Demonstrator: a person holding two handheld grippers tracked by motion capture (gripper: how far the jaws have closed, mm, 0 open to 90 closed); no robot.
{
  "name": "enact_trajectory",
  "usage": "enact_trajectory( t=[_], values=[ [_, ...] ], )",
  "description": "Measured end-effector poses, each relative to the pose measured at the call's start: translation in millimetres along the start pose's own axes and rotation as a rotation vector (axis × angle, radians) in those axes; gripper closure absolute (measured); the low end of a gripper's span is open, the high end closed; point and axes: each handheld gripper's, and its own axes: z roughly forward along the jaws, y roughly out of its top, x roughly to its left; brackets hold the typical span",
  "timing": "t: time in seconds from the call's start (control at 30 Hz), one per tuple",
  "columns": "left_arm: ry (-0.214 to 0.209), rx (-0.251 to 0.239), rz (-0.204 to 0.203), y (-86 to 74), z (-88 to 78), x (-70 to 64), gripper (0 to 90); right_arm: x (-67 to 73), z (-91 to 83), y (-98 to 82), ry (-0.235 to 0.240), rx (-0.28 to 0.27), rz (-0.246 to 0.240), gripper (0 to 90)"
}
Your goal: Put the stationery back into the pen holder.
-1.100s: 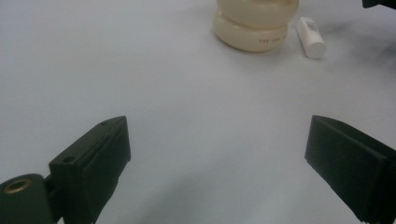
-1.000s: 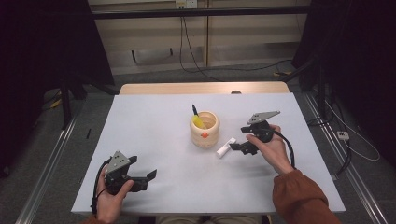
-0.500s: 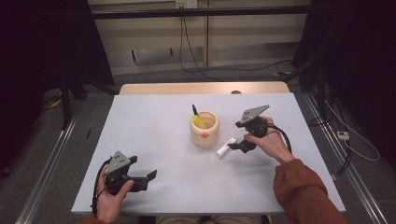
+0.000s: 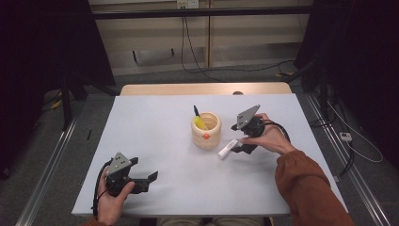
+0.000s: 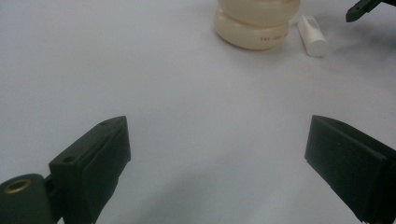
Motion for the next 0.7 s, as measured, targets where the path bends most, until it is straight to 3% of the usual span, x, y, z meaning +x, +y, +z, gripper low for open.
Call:
enact_trajectory(
  t=[0.17, 0.33, 0.47, 0.7],
  values=[
    [0.001, 0.001, -0.001, -0.1, 0.5, -0.1, 6.8, 1.2, 6.6, 9.5, 0.045, 0.067, -0.112, 16.1],
    [0.003, 0.002, 0.0, -0.4, 0.2, 0.4, 6.8, 2.4, 10.0, 19.8, 0.036, 0.148, -0.217, 18.1],
    [0.002, 0.003, 0.0, -0.6, 0.2, 0.5, 6.8, 3.2, 10.0, 25.9, 0.066, 0.206, -0.298, 27.1],
    [0.001, 0.003, 0.002, -0.6, 0.0, 0.1, 6.8, 6.2, 19.9, 28.7, 0.097, 0.267, -0.389, 37.6]
  ],
)
